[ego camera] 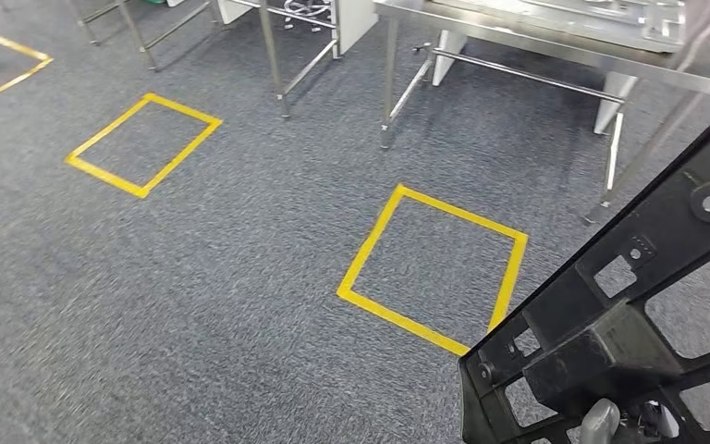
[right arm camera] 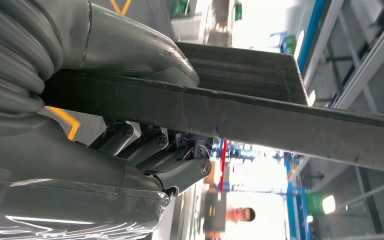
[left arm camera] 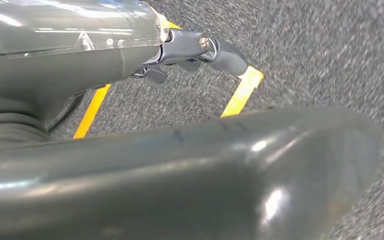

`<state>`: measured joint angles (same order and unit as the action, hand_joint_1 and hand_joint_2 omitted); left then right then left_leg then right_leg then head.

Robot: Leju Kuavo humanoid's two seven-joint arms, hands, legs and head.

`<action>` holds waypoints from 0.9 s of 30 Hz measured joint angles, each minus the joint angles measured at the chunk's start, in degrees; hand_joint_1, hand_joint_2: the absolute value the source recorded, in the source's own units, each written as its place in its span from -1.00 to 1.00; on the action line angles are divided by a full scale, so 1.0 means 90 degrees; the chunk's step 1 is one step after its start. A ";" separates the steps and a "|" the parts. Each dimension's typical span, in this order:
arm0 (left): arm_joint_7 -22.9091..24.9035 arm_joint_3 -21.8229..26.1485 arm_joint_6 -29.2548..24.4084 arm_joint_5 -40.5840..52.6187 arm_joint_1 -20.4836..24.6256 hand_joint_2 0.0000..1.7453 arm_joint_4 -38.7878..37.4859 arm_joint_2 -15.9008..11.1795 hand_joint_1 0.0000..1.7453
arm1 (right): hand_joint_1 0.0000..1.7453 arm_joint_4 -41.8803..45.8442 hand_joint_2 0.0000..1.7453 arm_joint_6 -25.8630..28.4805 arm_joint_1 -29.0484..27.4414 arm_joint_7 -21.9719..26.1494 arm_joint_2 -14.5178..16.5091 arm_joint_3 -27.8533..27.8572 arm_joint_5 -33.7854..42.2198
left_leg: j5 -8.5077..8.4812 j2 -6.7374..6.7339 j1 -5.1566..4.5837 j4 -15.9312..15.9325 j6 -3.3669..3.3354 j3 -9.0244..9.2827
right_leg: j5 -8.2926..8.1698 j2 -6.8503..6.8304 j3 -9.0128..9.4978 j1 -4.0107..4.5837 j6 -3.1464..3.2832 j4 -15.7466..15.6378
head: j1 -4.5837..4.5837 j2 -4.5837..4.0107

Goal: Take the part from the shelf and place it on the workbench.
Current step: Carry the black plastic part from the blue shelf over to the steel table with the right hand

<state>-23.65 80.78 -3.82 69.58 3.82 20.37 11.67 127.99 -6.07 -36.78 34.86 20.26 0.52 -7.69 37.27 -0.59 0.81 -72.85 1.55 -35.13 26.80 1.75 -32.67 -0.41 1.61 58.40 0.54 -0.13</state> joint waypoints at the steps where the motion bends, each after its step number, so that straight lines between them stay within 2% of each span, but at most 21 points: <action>1: 0.0005 0.0002 0.0009 -0.0005 -0.0015 -1.00 0.0000 0.0000 -1.00 | 1.00 -0.0001 1.00 0.0005 -0.0001 -0.0004 0.0000 0.0000 -0.0023 | -0.0065 0.0013 0.0000 -0.0099 0.0000 -0.0094 | 0.0010 0.0104 0.0004 0.0005 0.0002 0.0017 | 0.0000 0.0000; 2: 0.0009 0.0003 0.0018 -0.0007 -0.0025 -1.00 0.0000 0.0000 -1.00 | 1.00 -0.0002 1.00 0.0010 -0.0001 -0.0009 0.0001 0.0000 -0.0038 | -0.0247 0.0025 0.0000 0.0032 -0.0005 -0.0083 | 0.0022 0.0209 0.0012 0.0007 -0.0003 0.0036 | -0.0001 0.0000; 3: 0.0010 0.0004 0.0024 -0.0010 -0.0030 -1.00 0.0001 0.0000 -1.00 | 1.00 -0.0004 1.00 0.0012 -0.0002 -0.0013 0.0001 0.0000 -0.0049 | -0.0518 0.0072 0.0003 0.0384 -0.0017 0.0032 | 0.0039 0.0309 0.0023 0.0006 -0.0016 0.0058 | 0.0000 0.0000; 5: 0.0012 0.0005 0.0032 -0.0016 -0.0034 -1.00 0.0005 -0.0001 -1.00 | 1.00 -0.0004 1.00 0.0012 0.0002 -0.0026 0.0002 0.0000 -0.0065 | -0.0894 0.0366 0.0025 0.1153 -0.0053 0.0314 | 0.0077 0.0476 0.0019 0.0005 -0.0057 0.0116 | 0.0004 0.0000; 6: 0.0016 0.0005 0.0033 -0.0019 -0.0037 -1.00 0.0009 -0.0001 -1.00 | 1.00 -0.0005 1.00 0.0011 0.0003 -0.0035 0.0002 0.0000 -0.0075 | -0.0970 0.0500 0.0030 0.1396 -0.0070 0.0402 | 0.0085 0.0553 -0.0001 -0.0001 -0.0091 0.0140 | 0.0005 0.0000; 7: 0.0020 0.0006 0.0035 -0.0022 -0.0036 -1.00 0.0012 0.0000 -1.00 | 1.00 -0.0005 1.00 0.0010 0.0002 -0.0043 0.0002 0.0000 -0.0084 | -0.0958 0.0583 0.0022 0.1487 -0.0091 0.0434 | 0.0085 0.0622 -0.0027 -0.0011 -0.0129 0.0148 | 0.0005 0.0001; 9: 0.0028 0.0007 0.0036 -0.0025 -0.0029 -1.00 0.0018 0.0008 -1.00 | 1.00 -0.0005 1.00 0.0010 -0.0009 -0.0054 0.0004 0.0000 -0.0094 | -0.0971 0.0478 0.0007 0.1540 -0.0151 0.0458 | 0.0062 0.0744 -0.0064 -0.0029 -0.0216 0.0133 | 0.0001 0.0001; 10: 0.0028 0.0007 0.0038 -0.0026 -0.0018 -1.00 0.0024 0.0013 -1.00 | 1.00 -0.0004 1.00 0.0010 -0.0018 -0.0055 0.0004 0.0000 -0.0095 | -0.0990 0.0398 0.0013 0.1578 -0.0194 0.0482 | 0.0075 0.0655 -0.0077 -0.0026 -0.0253 0.0152 | 0.0005 0.0001; 12: 0.0027 0.0007 0.0040 -0.0027 -0.0012 -1.00 0.0036 0.0030 -1.00 | 1.00 -0.0001 1.00 0.0011 -0.0018 -0.0058 0.0005 0.0000 -0.0097 | -0.1025 0.0217 0.0042 0.1661 -0.0270 0.0528 | 0.0266 0.0255 -0.0232 -0.0010 -0.0310 0.0474 | 0.0040 0.0001; 13: 0.0027 0.0007 0.0041 -0.0029 -0.0017 -1.00 0.0043 0.0033 -1.00 | 1.00 -0.0001 1.00 0.0010 -0.0014 -0.0058 0.0005 0.0000 -0.0097 | -0.1025 0.0127 0.0036 0.1679 -0.0290 0.0544 | 0.0440 0.0024 -0.0402 -0.0011 -0.0336 0.0806 | 0.0059 0.0000; 15: 0.0028 0.0007 0.0042 -0.0030 -0.0044 -1.00 0.0044 0.0036 -1.00 | 1.00 -0.0005 1.00 0.0010 -0.0005 -0.0062 0.0004 0.0000 -0.0097 | -0.1003 -0.0075 0.0030 0.1683 -0.0305 0.0554 | 0.0742 -0.0140 -0.0811 -0.0040 -0.0386 0.1553 | 0.0070 0.0000; 16: 0.0029 0.0007 0.0047 -0.0033 -0.0052 -1.00 0.0044 0.0036 -1.00 | 1.00 -0.0010 1.00 0.0015 -0.0006 -0.0066 0.0004 0.0000 -0.0100 | -0.0988 -0.0175 0.0029 0.1681 -0.0301 0.0562 | 0.0763 -0.0160 -0.0931 -0.0061 -0.0408 0.1752 | 0.0071 0.0000; 17: 0.0029 0.0007 0.0057 -0.0040 -0.0055 -1.00 0.0044 0.0039 -1.00 | 1.00 -0.0013 1.00 0.0029 -0.0007 -0.0073 0.0004 0.0000 -0.0111 | -0.0964 -0.0262 0.0030 0.1682 -0.0291 0.0576 | 0.0664 -0.0178 -0.0934 -0.0081 -0.0423 0.1728 | 0.0071 0.0000; 18: 0.0029 0.0007 0.0074 -0.0047 -0.0053 -1.00 0.0044 0.0043 -1.00 | 1.00 -0.0015 1.00 0.0057 -0.0008 -0.0084 0.0005 0.0000 -0.0136 | -0.0933 -0.0321 0.0033 0.1683 -0.0269 0.0599 | 0.0468 -0.0201 -0.0805 -0.0098 -0.0429 0.1463 | 0.0071 0.0000; 19: 0.0029 0.0007 0.0101 -0.0057 -0.0048 -1.00 0.0044 0.0047 -1.00 | 1.00 -0.0016 1.00 0.0098 -0.0013 -0.0106 0.0005 -0.0001 -0.0179 | -0.0898 -0.0369 0.0036 0.1685 -0.0241 0.0630 | 0.0240 -0.0241 -0.0575 -0.0110 -0.0426 0.1031 | 0.0071 0.0000; 20: 0.0029 0.0007 0.0130 -0.0066 -0.0040 -1.00 0.0046 0.0050 -1.00 | 1.00 -0.0016 1.00 0.0143 -0.0017 -0.0132 0.0004 -0.0001 -0.0228 | -0.0855 -0.0406 0.0031 0.1689 -0.0203 0.0664 | 0.0105 -0.0292 -0.0345 -0.0100 -0.0409 0.0612 | 0.0070 0.0000; 21: 0.0027 0.0007 0.0156 -0.0072 -0.0028 -1.00 0.0049 0.0051 -1.00 | 1.00 -0.0016 1.00 0.0183 -0.0026 -0.0158 0.0004 -0.0002 -0.0276 | -0.0816 -0.0428 0.0025 0.1691 -0.0159 0.0696 | 0.0046 -0.0328 -0.0167 -0.0083 -0.0373 0.0291 | 0.0069 0.0000; 22: 0.0026 0.0007 0.0177 -0.0079 -0.0015 -1.00 0.0055 0.0051 -1.00 | 1.00 -0.0016 1.00 0.0213 -0.0035 -0.0180 0.0004 -0.0002 -0.0313 | -0.0787 -0.0451 0.0023 0.1698 -0.0117 0.0725 | 0.0069 -0.0357 -0.0068 -0.0060 -0.0327 0.0120 | 0.0069 0.0000; 23: 0.0025 0.0007 0.0189 -0.0086 -0.0003 -1.00 0.0062 0.0052 -1.00 | 1.00 -0.0016 1.00 0.0231 -0.0043 -0.0191 0.0004 -0.0002 -0.0332 | -0.0762 -0.0465 0.0023 0.1713 -0.0074 0.0753 | 0.0144 -0.0363 -0.0048 -0.0033 -0.0273 0.0088 | 0.0068 0.0000; 25: 0.0024 0.0008 0.0210 -0.0100 0.0016 -1.00 0.0074 0.0053 -1.00 | 1.00 -0.0015 1.00 0.0244 -0.0061 -0.0195 0.0007 -0.0004 -0.0361 | -0.0727 -0.0462 0.0038 0.1733 0.0007 0.0834 | 0.0172 -0.0320 0.0005 -0.0030 -0.0174 0.0047 | 0.0066 0.0001; 27: 0.0020 0.0010 0.0235 -0.0117 0.0021 -1.00 0.0089 0.0053 -1.00 | 1.00 -0.0013 1.00 0.0246 -0.0075 -0.0195 0.0010 -0.0015 -0.0386 | -0.0597 -0.0298 0.0048 0.1465 0.0054 0.0768 | 0.0181 -0.0277 0.0135 -0.0059 -0.0085 -0.0022 | 0.0038 0.0001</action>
<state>-23.47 80.87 -1.70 68.53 4.01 21.17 12.15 127.87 -3.86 -37.45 33.10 20.35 0.39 -11.17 31.90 -3.27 1.25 -59.66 2.04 -28.22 28.43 -0.74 -31.45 -0.94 0.85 58.20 0.88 -0.12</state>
